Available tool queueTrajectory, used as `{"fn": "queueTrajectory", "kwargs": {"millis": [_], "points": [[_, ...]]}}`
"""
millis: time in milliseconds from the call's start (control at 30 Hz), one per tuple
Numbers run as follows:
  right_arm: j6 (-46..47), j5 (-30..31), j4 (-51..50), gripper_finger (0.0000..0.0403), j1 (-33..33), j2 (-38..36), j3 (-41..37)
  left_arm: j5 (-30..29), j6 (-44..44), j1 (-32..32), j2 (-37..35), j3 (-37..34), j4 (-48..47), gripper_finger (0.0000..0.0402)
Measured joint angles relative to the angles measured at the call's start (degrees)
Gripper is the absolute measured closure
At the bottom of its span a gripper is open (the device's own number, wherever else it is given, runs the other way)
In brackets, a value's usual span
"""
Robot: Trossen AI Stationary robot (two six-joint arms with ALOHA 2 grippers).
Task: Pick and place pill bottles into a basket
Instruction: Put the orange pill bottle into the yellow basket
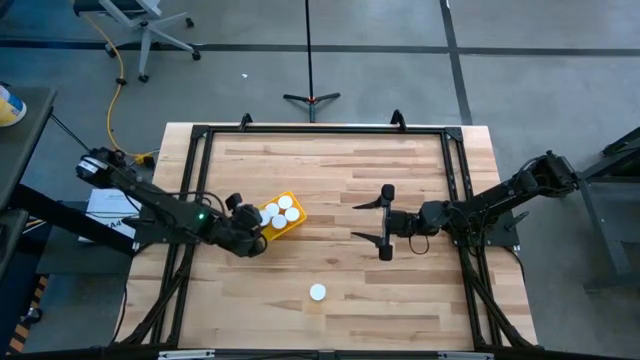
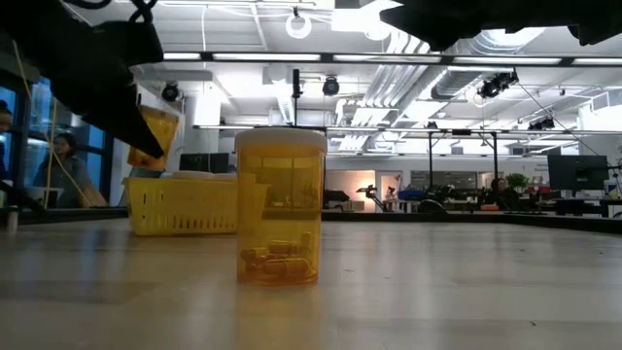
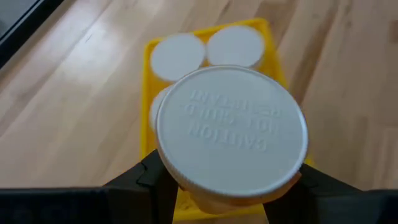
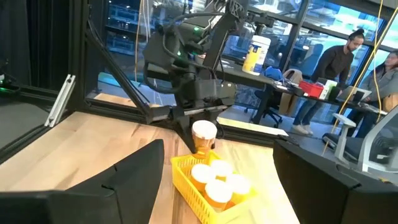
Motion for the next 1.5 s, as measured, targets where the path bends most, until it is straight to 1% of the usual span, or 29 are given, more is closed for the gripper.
{"fn": "queueTrajectory", "kwargs": {"millis": [133,267,400,500,600,967,1100,1367,1500], "points": [[-1.5,0.0,0.0,0.0110,0.0,0.0,0.0,-0.2,-1.1,1.5,0.0,0.0,-1.3,0.0188],[-1.8,0.0,0.0,0.0110,0.0,0.0,0.0,0.1,0.0,2.5,0.0,-1.9,3.4,0.0188],[-2.7,0.0,0.0,0.0110,0.0,0.0,0.0,1.3,-2.3,3.6,0.0,-5.3,4.9,0.0188],[-2.7,0.0,0.0,0.0110,0.0,0.0,0.0,1.1,-2.6,3.5,-0.4,-8.0,9.2,0.0188],[-2.7,0.0,0.0,0.0110,0.0,0.0,0.0,0.6,-1.5,3.5,-0.7,-8.8,13.4,0.0188],[-2.7,0.2,0.2,0.0110,0.0,0.0,0.0,-0.6,-0.6,3.5,-1.0,-9.1,12.2,0.0185],[-2.7,0.2,0.2,0.0110,0.0,0.0,0.0,0.0,-0.6,3.5,-1.0,-9.1,12.0,0.0157],[-2.7,0.2,0.2,0.0110,0.0,0.0,0.0,1.5,-1.1,3.5,-1.0,-9.1,11.7,0.0054],[-2.7,0.2,0.2,0.0110,0.0,0.0,0.0,1.8,-1.0,3.5,-1.0,-8.3,11.3,0.0019]]}}
